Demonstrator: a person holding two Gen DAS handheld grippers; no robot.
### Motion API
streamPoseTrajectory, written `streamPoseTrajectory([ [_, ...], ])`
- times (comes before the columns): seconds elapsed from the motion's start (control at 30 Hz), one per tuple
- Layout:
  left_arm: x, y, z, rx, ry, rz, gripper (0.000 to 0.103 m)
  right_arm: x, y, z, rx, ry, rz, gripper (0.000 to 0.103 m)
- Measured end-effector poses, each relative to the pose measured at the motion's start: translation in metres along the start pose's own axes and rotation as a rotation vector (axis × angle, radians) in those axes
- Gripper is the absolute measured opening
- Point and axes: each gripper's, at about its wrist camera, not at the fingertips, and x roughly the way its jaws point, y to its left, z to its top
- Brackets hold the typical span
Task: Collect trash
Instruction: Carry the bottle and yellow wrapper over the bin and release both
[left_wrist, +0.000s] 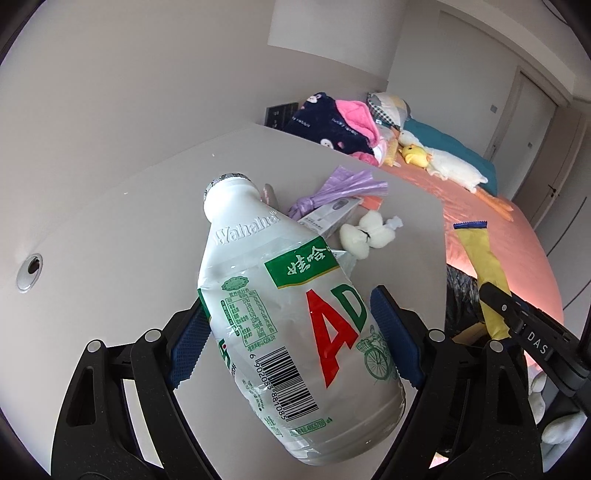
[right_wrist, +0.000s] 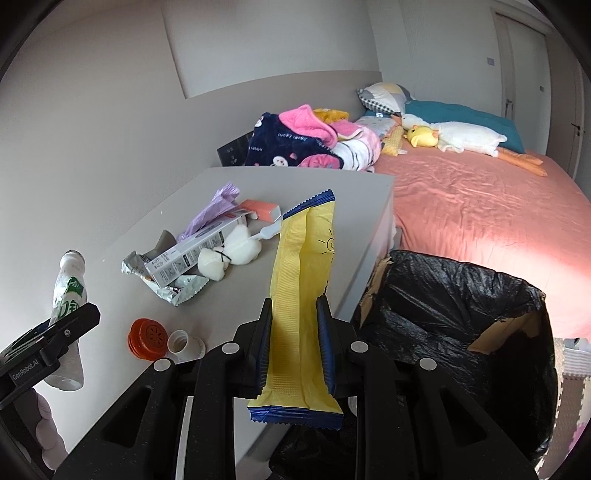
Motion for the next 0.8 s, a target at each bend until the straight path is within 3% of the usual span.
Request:
streamPoseTrajectory([
  [0.8,0.01,-0.106,-0.001,0.153,0.022,-0.158,0.081,-0.057,-0.075,-0.006,0.082,-0.074,-0.104,0.024],
])
